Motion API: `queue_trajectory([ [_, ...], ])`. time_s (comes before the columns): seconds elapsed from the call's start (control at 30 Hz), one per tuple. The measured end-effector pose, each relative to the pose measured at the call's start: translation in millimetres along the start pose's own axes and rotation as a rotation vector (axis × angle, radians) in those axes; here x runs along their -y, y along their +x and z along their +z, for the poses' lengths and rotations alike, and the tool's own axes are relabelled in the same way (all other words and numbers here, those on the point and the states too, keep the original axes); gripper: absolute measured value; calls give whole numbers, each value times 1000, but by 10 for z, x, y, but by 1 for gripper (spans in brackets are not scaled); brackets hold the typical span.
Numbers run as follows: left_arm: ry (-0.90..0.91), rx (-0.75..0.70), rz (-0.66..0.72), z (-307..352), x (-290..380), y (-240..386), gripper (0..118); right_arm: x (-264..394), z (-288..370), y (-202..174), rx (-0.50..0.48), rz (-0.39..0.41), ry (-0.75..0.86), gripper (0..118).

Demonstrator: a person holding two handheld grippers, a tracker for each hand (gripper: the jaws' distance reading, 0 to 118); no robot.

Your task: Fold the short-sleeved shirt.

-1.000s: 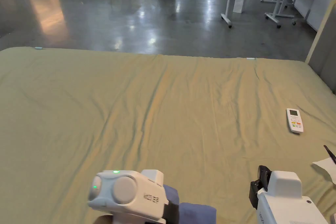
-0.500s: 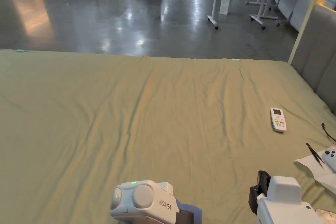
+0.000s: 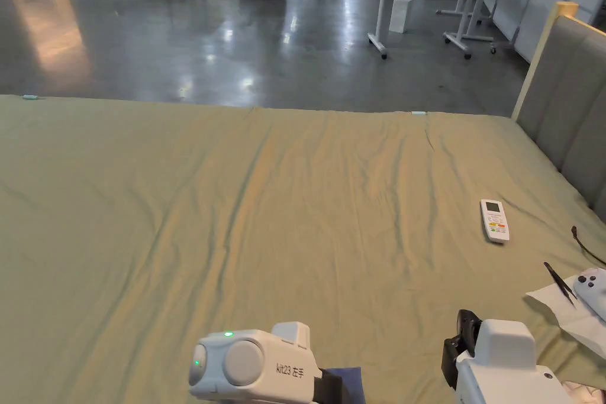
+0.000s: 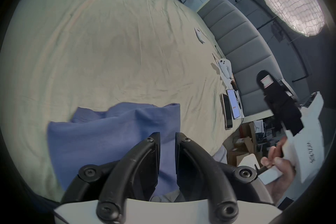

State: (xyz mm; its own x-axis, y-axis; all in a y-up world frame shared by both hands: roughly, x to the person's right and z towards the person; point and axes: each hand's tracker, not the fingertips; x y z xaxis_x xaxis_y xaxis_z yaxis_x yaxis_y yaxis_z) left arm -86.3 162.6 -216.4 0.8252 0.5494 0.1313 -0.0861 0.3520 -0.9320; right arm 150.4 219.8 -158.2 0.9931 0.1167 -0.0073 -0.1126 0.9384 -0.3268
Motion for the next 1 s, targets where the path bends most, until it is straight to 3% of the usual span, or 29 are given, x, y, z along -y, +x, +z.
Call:
queue_trajectory([
  [0.27, -32, -37, 20, -597, 146, -5, 9, 8, 25, 14, 4, 9, -2, 0],
  [0.43, -4, -14, 7, -425, 141, 6, 9, -3, 40, 15, 6, 12, 10, 0],
  [0.6, 216, -30, -124, 221, 99, 72, 8, -103, 70, -40, 2, 11, 45, 0],
  [0.77, 537, -263, -239, 925, 108, -52, 4, -263, 78, -145, -11, 16, 92, 0],
  [1.0, 905, -528, -275, 1616, 217, -410, 4, -464, 44, -297, -22, 18, 155, 0],
])
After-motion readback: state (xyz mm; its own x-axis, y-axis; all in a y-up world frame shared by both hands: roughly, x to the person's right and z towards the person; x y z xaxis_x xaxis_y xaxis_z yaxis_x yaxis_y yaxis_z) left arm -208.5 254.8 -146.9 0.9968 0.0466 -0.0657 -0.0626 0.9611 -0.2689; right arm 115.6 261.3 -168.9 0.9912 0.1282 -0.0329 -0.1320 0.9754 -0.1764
